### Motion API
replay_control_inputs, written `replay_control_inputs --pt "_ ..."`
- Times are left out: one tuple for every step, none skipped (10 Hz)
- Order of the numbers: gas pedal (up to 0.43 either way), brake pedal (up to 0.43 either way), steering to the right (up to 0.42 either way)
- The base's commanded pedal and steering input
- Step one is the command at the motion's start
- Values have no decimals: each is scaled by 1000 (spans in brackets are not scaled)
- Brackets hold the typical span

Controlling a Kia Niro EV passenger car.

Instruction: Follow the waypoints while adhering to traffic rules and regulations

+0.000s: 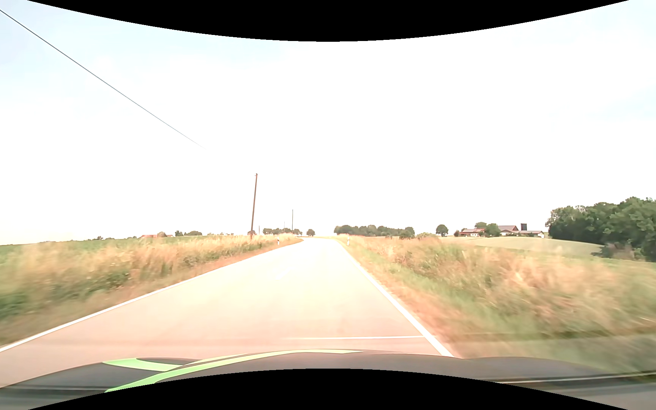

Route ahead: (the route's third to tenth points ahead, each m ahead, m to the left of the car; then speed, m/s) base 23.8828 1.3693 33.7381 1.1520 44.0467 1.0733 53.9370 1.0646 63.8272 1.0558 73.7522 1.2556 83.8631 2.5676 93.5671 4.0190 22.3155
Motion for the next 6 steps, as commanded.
replay_control_inputs --pt "157 0 6" --pt "150 0 4" --pt "130 0 3" --pt "110 0 3" --pt "98 0 3" --pt "59 0 3"
